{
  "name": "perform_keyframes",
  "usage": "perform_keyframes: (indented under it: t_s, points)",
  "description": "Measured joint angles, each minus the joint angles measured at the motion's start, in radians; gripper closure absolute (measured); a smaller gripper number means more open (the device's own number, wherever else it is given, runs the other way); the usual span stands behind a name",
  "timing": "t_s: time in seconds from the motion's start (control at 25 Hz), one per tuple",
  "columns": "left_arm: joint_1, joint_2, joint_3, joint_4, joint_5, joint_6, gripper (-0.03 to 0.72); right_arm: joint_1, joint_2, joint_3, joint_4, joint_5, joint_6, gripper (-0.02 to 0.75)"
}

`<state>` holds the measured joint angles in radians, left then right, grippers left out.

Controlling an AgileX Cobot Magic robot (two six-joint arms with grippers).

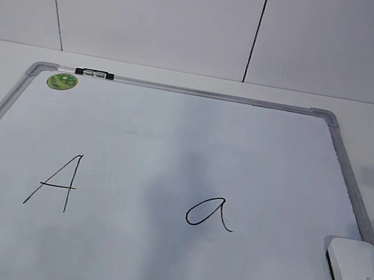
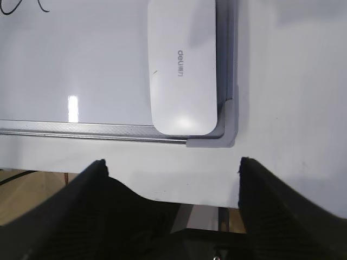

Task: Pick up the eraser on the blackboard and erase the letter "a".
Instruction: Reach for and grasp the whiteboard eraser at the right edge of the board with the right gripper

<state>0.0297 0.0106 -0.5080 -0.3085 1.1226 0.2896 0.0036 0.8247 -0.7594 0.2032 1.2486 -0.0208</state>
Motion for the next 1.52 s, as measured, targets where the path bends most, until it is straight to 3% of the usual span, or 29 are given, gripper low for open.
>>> perform_keyframes:
  t_s: [0.24, 0.56, 1.04, 1.52]
  points:
    - [0.000, 0.000, 0.000, 0.000, 0.000, 0.000, 0.454, 0.002, 0.079, 0.000, 0.033, -0.003, 0.000, 0.146]
    - [0.000, 0.000, 0.000, 0.000, 0.000, 0.000, 0.454, 0.094, 0.090, -0.002, 0.014, -0.006, 0.076, 0.146]
    - [0.000, 0.000, 0.000, 0.000, 0.000, 0.000, 0.454, 0.098, 0.096, -0.008, 0.015, -0.006, 0.103, 0.146]
    - [0.000, 0.000, 0.000, 0.000, 0.000, 0.000, 0.454, 0.098, 0.266, -0.008, -0.040, -0.038, 0.106, 0.146]
